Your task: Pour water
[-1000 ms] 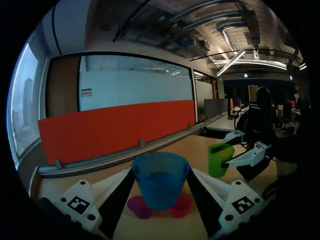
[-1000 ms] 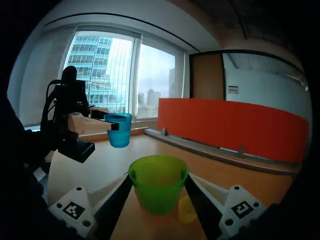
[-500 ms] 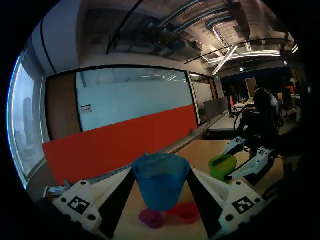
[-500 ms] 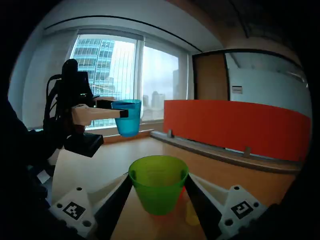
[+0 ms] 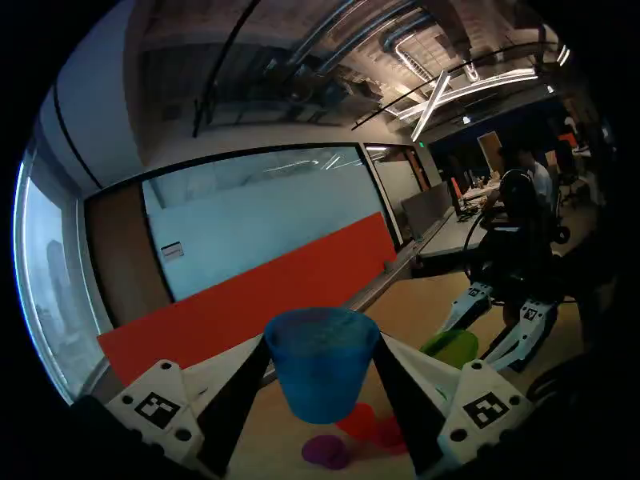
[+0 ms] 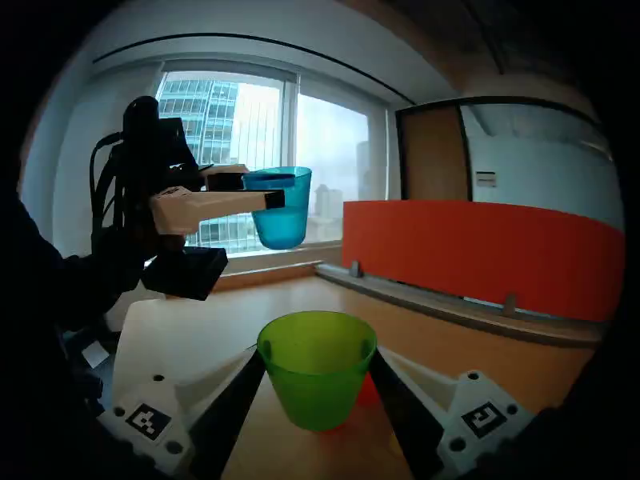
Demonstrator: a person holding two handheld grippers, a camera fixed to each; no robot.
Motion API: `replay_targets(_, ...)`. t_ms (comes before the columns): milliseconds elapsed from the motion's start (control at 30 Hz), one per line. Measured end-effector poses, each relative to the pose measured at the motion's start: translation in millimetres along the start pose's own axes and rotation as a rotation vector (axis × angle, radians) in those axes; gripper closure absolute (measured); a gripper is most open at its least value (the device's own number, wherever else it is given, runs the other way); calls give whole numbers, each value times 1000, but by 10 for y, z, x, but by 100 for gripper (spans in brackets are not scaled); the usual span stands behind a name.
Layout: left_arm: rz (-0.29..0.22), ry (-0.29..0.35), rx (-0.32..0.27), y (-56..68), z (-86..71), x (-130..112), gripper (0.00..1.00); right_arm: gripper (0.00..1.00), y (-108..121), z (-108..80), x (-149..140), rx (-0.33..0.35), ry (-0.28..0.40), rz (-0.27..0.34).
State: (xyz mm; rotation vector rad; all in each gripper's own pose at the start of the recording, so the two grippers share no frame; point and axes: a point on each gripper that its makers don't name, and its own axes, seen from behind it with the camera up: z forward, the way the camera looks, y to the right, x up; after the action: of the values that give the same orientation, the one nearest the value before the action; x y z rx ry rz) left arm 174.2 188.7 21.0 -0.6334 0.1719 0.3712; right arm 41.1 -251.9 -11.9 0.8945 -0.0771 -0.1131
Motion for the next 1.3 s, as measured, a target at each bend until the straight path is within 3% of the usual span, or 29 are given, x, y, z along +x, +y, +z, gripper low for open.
replay_targets(1300,395,7,14,105,96,475,13,10,-295,239,42,85,9,4)
